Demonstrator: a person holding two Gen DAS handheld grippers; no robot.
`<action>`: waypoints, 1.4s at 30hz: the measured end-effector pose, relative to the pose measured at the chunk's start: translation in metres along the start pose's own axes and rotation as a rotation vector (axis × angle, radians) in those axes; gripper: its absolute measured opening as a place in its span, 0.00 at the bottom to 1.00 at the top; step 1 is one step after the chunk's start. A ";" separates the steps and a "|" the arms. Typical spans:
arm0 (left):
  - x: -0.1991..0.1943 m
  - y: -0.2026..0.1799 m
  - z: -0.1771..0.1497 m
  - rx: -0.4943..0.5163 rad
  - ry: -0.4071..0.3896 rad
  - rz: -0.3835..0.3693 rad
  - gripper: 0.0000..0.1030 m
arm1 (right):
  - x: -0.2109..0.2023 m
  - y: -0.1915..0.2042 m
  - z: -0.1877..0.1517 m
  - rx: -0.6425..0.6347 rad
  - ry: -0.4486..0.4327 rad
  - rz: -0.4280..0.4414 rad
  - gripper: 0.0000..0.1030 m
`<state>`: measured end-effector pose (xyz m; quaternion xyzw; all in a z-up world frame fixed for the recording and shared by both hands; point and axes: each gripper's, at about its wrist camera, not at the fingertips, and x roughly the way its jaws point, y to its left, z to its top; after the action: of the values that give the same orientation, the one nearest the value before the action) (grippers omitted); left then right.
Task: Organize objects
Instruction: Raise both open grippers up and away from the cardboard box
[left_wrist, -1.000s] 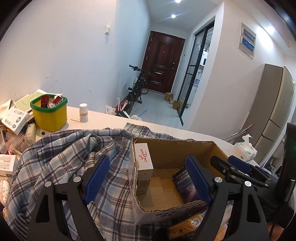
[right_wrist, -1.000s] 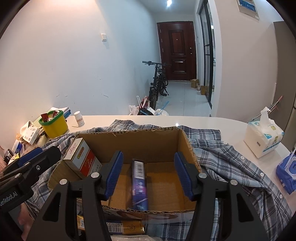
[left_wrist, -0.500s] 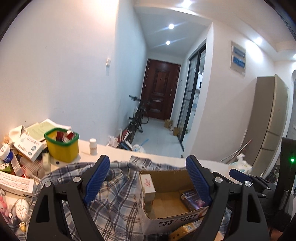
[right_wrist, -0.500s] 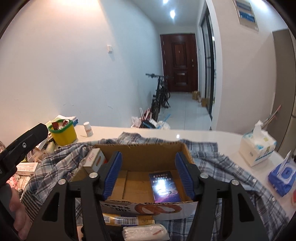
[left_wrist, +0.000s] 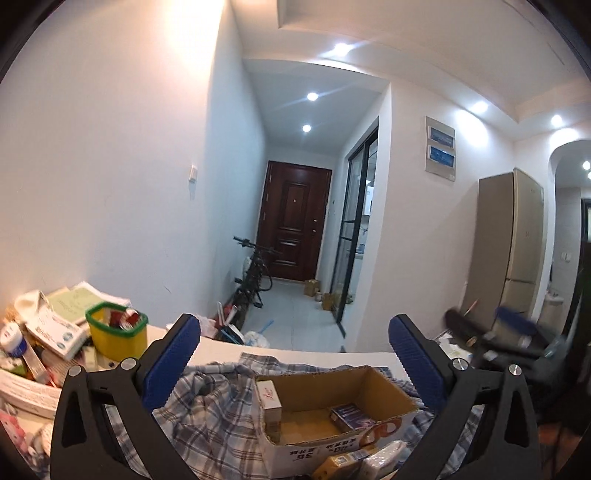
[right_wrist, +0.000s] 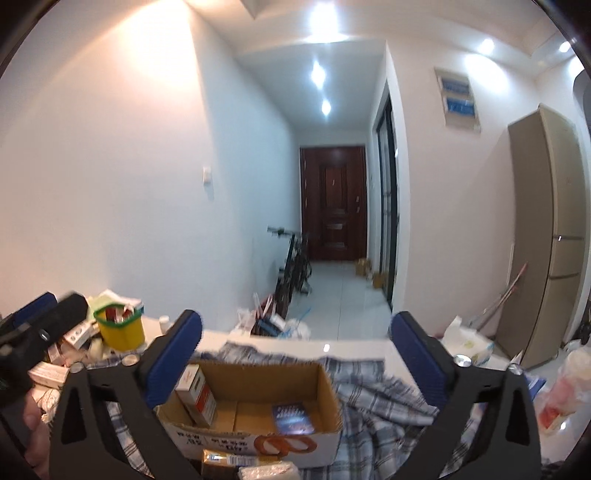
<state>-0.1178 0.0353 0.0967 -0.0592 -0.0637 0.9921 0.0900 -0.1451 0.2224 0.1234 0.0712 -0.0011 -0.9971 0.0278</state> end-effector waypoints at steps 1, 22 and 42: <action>0.000 -0.002 0.000 0.009 0.001 0.008 1.00 | -0.006 0.001 0.003 -0.014 -0.026 -0.018 1.00; -0.087 -0.005 0.031 -0.027 -0.124 -0.054 1.00 | -0.111 -0.005 0.027 -0.057 -0.170 -0.001 1.00; -0.116 0.001 -0.025 -0.017 0.045 0.018 1.00 | -0.131 0.010 -0.032 -0.055 -0.050 0.039 1.00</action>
<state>-0.0017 0.0161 0.0843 -0.0831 -0.0693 0.9908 0.0818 -0.0107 0.2201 0.1106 0.0454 0.0242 -0.9975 0.0493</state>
